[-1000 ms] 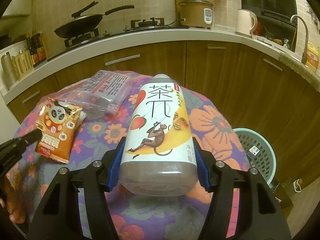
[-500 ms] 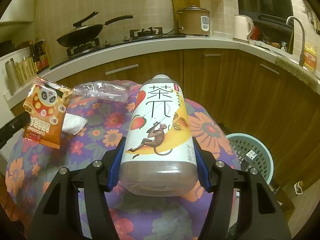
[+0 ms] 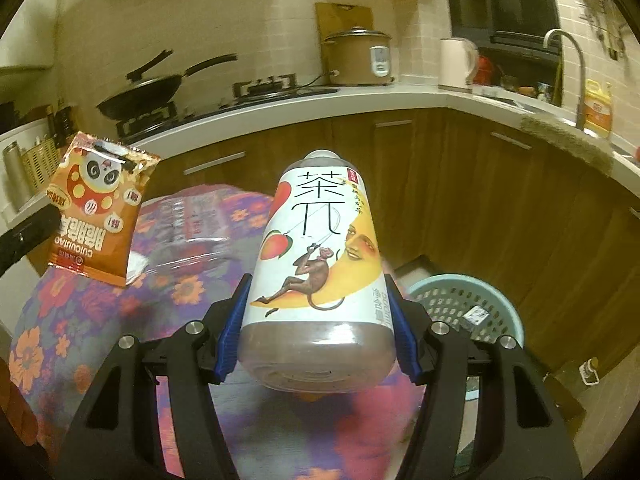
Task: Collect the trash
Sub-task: 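Carry the snack bag and tea bottle over the blue basket with both grippers, then open both grippers to drop the bottle and snack bag into the basket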
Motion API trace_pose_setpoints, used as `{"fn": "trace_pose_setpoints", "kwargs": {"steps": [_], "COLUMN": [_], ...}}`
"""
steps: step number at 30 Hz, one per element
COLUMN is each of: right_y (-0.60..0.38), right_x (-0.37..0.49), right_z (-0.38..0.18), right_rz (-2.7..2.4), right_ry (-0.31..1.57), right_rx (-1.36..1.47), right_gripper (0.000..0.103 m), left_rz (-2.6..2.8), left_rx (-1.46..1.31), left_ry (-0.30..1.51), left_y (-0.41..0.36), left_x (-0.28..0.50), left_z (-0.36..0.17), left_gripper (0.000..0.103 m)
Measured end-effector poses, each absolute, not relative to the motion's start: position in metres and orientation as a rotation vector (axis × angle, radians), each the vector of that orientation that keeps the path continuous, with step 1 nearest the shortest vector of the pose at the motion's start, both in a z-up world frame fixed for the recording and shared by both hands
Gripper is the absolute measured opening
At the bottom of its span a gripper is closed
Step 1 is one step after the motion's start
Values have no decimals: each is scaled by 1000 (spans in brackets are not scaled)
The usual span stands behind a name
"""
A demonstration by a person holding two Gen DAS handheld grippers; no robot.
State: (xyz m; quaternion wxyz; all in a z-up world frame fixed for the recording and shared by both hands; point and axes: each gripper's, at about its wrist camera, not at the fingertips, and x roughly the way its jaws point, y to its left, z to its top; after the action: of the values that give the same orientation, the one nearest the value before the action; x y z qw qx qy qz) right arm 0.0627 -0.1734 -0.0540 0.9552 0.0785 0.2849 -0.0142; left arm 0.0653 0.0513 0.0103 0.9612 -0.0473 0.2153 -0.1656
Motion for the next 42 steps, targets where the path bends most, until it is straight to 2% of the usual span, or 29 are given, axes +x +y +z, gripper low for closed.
{"fn": "trace_pose_setpoints", "kwargs": {"steps": [11,17,23,31,42], "right_y": [-283,-346,-390,-421,-433], "right_x": [62,69,93,112,122], "right_z": [-75,-118,-176,-245,-273], "right_rz": [-139,-170,-147,-132,-58], "right_ry": [552,616,717,811,872], "right_rx": [139,132,169,217,223], "right_gripper": [58,58,58,58,61], "left_rz": [-461,-511,-482,-374,-333], "left_rx": [-118,-133,-146,-83,7], "left_ry": [441,494,608,730,831], "left_y": [-89,-163,-235,-275,-290], "left_x": [90,99,115,143,158], "left_z": [2,-20,-72,-149,-204], "left_gripper": [0,0,0,0,1]}}
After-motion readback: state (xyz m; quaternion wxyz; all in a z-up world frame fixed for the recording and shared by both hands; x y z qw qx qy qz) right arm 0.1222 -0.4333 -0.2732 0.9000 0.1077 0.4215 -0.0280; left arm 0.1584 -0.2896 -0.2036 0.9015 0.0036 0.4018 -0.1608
